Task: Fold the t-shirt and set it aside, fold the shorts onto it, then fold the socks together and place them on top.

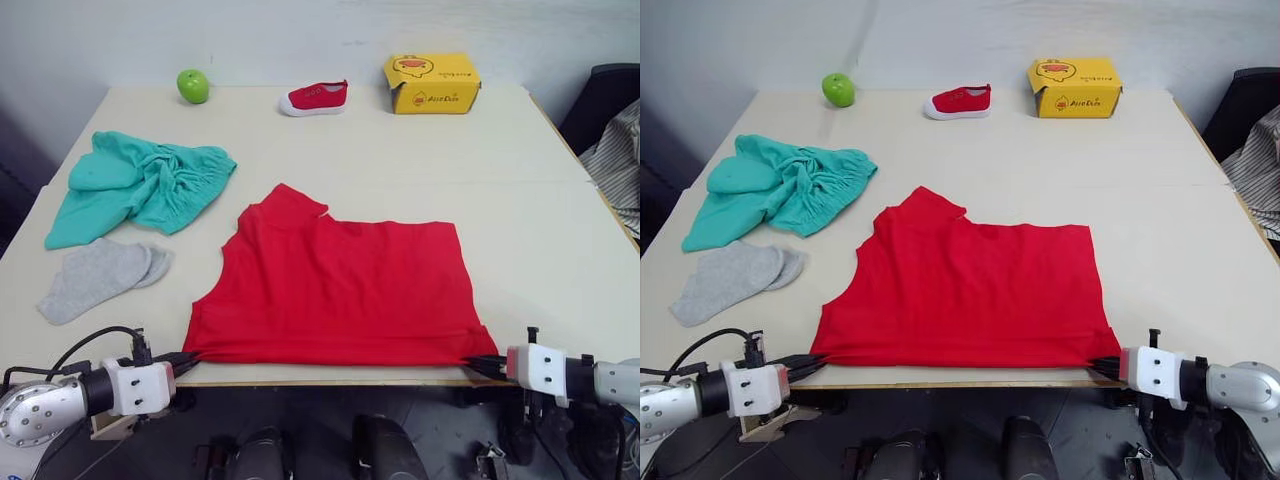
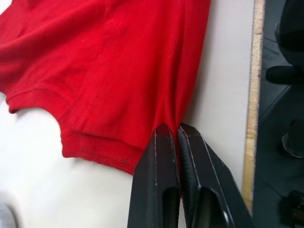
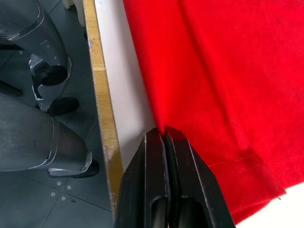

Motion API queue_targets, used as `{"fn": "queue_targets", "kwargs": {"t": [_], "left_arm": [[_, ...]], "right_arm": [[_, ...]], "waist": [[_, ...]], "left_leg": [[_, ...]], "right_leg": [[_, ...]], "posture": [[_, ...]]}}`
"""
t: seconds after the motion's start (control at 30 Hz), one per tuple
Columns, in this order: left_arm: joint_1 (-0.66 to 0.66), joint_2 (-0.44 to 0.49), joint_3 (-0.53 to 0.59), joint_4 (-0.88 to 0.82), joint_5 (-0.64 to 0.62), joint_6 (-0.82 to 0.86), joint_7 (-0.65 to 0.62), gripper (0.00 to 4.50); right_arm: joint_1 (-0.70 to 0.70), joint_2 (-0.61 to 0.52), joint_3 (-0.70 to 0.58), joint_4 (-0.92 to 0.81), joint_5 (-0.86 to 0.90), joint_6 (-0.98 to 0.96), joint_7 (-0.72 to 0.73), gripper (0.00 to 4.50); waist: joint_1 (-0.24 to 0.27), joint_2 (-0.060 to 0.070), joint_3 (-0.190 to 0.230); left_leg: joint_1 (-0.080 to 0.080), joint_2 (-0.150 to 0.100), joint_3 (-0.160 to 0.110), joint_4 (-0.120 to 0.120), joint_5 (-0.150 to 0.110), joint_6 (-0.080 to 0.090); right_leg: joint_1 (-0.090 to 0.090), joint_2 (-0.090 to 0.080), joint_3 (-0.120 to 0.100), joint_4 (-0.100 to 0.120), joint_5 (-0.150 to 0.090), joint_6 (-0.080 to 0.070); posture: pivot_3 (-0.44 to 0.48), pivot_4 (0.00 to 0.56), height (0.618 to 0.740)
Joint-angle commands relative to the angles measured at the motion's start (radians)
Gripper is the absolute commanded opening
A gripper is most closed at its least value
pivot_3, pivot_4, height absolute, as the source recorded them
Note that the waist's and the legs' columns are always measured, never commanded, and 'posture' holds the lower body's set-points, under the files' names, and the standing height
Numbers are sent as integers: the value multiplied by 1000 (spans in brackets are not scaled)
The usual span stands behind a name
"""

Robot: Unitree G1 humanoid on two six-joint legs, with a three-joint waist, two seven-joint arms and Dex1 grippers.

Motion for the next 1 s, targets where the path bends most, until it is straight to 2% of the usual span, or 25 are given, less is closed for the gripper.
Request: {"fn": "queue_targets", "kwargs": {"t": [0.03,0.2,0.43,0.47,0.57,0.67,0.77,0.8,0.87,0.93,1.0], "left_arm": [[39,-5,49,-13,-3,-3,13,15],[137,-15,90,-73,-66,38,-13,15],[192,-50,125,-123,-84,86,-8,15],[200,-55,131,-134,-100,100,-12,247],[243,-43,163,-170,-163,167,-64,1040],[292,-17,231,-207,-264,295,-133,2024],[352,38,352,-220,-399,497,-250,3090],[360,59,389,-214,-444,566,-286,3296],[331,96,442,-200,-519,692,-318,3971],[257,127,467,-194,-615,830,-311,4500],[167,145,464,-174,-671,920,-293,4500]], "right_arm": [[36,11,-29,-19,-22,15,-15,0],[79,20,-35,-14,-20,-5,-9,0],[90,35,-34,34,13,-44,16,0],[95,42,-38,26,62,-1,29,0],[118,29,-47,-1,144,55,97,628],[152,-2,-80,-30,193,95,170,1672],[182,-72,-147,-16,253,204,264,2797],[169,-91,-168,8,267,232,286,3041],[113,-120,-193,65,287,291,314,3760],[15,-130,-196,143,288,334,318,4433],[-82,-124,-186,197,294,362,337,4478]], "waist": [[0,0,0],[-1,-4,-2],[1,-8,-3],[1,-8,-3],[1,-9,-2],[0,-9,-2],[1,-8,-1],[0,-8,-1],[-1,-8,-1],[-1,-9,-1],[-1,-8,0]], "left_leg": [[0,0,0,-1,0,0],[0,1,0,-2,0,-1],[0,0,0,-1,0,0],[0,0,-1,-1,0,0],[0,1,-1,-2,0,0],[0,1,-1,-2,0,0],[0,1,-1,-1,0,1],[0,0,-1,-1,0,1],[0,0,-1,0,1,2],[0,0,-1,0,1,1],[0,0,-1,0,1,-1]], "right_leg": [[0,0,0,0,0,0],[0,1,-1,-1,-1,-2],[0,3,-2,-1,-1,-2],[0,3,-2,-1,-1,-2],[0,2,-2,-1,-2,-3],[0,2,-2,-1,-2,-4],[0,2,-3,-1,-2,-4],[0,2,-3,-1,-3,-5],[0,3,-2,-1,-8,-14],[0,2,-2,-1,-9,-17],[0,2,-2,-1,-9,-18]], "posture": [[0,150,740],[0,150,740],[0,150,740],[0,150,740],[0,150,740],[0,150,740],[0,150,740],[0,150,740],[0,150,740],[0,150,740],[0,150,740]]}}
